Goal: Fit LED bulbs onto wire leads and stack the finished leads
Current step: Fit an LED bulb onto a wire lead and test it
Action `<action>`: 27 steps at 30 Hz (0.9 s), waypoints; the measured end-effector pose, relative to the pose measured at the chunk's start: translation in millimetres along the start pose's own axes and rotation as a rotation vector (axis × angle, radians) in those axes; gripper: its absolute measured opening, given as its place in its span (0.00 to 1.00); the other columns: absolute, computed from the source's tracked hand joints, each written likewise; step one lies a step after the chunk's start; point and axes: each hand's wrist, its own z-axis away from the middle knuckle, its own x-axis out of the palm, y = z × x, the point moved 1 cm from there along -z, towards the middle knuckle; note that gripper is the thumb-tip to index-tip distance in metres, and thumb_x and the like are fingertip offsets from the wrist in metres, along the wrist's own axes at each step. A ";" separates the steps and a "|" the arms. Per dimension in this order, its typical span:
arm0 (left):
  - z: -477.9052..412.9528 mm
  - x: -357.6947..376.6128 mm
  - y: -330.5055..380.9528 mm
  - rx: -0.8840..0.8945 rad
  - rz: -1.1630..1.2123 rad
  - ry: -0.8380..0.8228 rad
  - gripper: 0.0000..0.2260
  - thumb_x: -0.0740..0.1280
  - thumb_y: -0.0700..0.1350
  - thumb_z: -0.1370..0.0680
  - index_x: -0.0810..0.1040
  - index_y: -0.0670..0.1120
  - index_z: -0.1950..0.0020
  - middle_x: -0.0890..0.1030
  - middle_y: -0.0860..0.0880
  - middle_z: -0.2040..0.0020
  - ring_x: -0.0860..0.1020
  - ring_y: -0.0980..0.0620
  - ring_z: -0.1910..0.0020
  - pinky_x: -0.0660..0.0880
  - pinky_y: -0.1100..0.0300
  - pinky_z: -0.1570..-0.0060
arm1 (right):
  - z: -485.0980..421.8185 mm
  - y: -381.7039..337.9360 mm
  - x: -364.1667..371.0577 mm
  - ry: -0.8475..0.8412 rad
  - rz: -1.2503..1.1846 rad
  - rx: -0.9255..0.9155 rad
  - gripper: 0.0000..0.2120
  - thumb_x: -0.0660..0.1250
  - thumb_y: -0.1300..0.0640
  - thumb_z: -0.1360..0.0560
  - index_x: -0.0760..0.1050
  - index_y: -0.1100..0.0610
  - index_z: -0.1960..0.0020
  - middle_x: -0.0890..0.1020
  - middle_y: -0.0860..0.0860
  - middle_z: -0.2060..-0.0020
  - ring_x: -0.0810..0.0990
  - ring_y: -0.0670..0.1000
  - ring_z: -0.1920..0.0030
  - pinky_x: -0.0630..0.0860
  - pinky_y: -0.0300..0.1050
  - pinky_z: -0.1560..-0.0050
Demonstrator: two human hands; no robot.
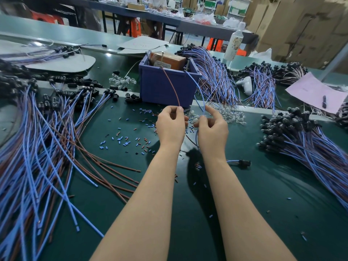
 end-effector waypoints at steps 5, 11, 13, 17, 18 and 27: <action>0.7 -0.6 0.2 0.004 0.001 -0.003 0.06 0.62 0.42 0.20 0.75 0.45 0.57 0.78 0.51 0.68 0.76 0.57 0.71 0.75 0.61 0.62 | -0.3 -1.3 -0.8 0.016 -0.012 -0.002 0.15 0.59 0.63 0.23 0.75 0.54 0.39 0.79 0.52 0.68 0.74 0.48 0.67 0.75 0.48 0.53; 1.0 -0.6 1.1 0.007 -0.009 -0.004 0.08 0.62 0.42 0.20 0.74 0.47 0.60 0.78 0.51 0.68 0.76 0.56 0.71 0.74 0.61 0.63 | -1.4 -0.7 -0.7 0.034 -0.030 -0.008 0.17 0.59 0.64 0.24 0.76 0.55 0.38 0.79 0.55 0.67 0.72 0.50 0.67 0.75 0.49 0.55; 1.0 -0.3 1.3 0.009 -0.013 -0.003 0.10 0.62 0.42 0.21 0.74 0.49 0.62 0.78 0.51 0.68 0.76 0.55 0.71 0.75 0.60 0.63 | -2.2 0.0 -0.5 0.038 -0.035 -0.005 0.17 0.59 0.64 0.24 0.76 0.55 0.38 0.78 0.54 0.67 0.71 0.49 0.68 0.75 0.47 0.57; 1.2 -0.3 1.5 0.011 -0.008 -0.001 0.10 0.62 0.42 0.21 0.73 0.50 0.62 0.78 0.51 0.69 0.76 0.56 0.71 0.75 0.60 0.63 | -4.4 3.0 -1.4 0.027 -0.016 0.009 0.17 0.59 0.64 0.24 0.76 0.56 0.38 0.79 0.52 0.66 0.71 0.47 0.69 0.74 0.44 0.57; 1.2 -0.3 1.7 0.012 -0.006 0.000 0.11 0.62 0.41 0.21 0.73 0.50 0.62 0.78 0.51 0.69 0.75 0.56 0.71 0.75 0.60 0.63 | -4.9 3.9 -1.7 0.023 -0.009 0.014 0.17 0.59 0.63 0.24 0.76 0.56 0.37 0.79 0.51 0.67 0.71 0.45 0.70 0.73 0.43 0.58; 1.6 -0.8 2.1 0.013 -0.002 -0.008 0.08 0.62 0.42 0.20 0.74 0.48 0.60 0.79 0.51 0.68 0.76 0.57 0.71 0.76 0.60 0.62 | -6.4 5.4 -2.9 0.013 0.021 0.032 0.16 0.59 0.63 0.24 0.76 0.56 0.38 0.81 0.53 0.65 0.70 0.44 0.72 0.72 0.43 0.59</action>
